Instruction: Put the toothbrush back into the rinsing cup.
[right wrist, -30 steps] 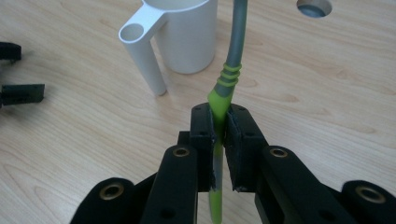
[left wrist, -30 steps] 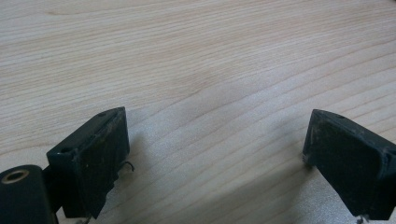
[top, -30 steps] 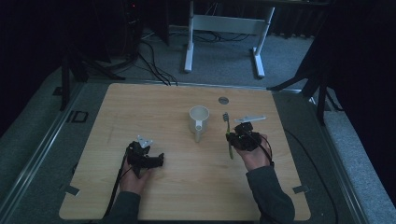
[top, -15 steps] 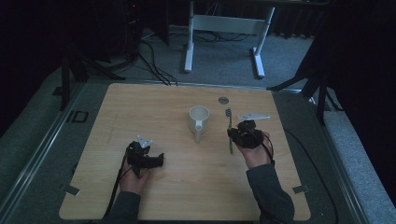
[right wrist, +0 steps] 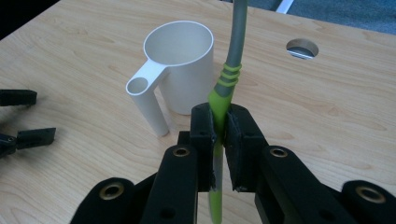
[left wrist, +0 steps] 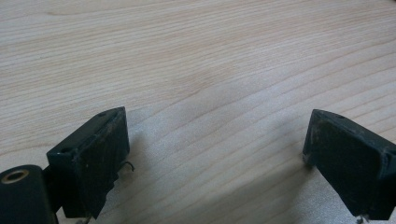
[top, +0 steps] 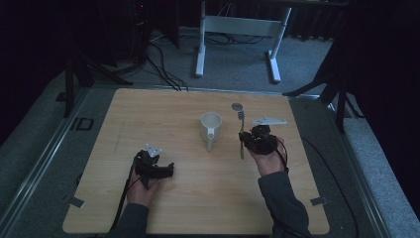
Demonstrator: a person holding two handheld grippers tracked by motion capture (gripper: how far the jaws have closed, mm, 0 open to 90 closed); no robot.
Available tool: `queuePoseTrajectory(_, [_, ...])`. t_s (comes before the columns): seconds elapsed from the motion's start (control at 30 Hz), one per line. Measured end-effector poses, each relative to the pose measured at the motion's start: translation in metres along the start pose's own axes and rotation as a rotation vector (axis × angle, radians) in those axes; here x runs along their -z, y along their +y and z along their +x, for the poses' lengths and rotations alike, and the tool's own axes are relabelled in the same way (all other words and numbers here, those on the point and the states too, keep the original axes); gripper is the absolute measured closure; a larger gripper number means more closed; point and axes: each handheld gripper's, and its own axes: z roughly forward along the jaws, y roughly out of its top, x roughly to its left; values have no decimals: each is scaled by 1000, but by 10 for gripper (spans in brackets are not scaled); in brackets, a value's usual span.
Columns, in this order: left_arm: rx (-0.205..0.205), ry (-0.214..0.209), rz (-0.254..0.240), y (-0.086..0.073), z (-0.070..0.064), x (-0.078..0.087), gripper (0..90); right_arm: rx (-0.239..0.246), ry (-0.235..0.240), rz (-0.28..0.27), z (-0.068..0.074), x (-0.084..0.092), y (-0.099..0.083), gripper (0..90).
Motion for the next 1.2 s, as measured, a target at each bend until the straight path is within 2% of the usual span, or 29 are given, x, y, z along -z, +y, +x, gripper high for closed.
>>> queuePoseTrajectory(0.2, [1, -1, -1, 0, 0, 0, 73, -6, 3, -7, -1, -1, 0, 817])
queuePoseTrajectory(0.3, [1, -1, -2, 0, 0, 0, 73, -28, 10, -30, -5, -1, 2, 817])
queuePoseTrajectory(0.93, [0, 0, -2, 0, 0, 0, 73, -34, 17, -80, -5, 1, 6, 817])
queuePoseTrajectory(1.2, [0, -1, -1, 0, 0, 0, 73, -57, 37, -108, -6, -1, 7, 817])
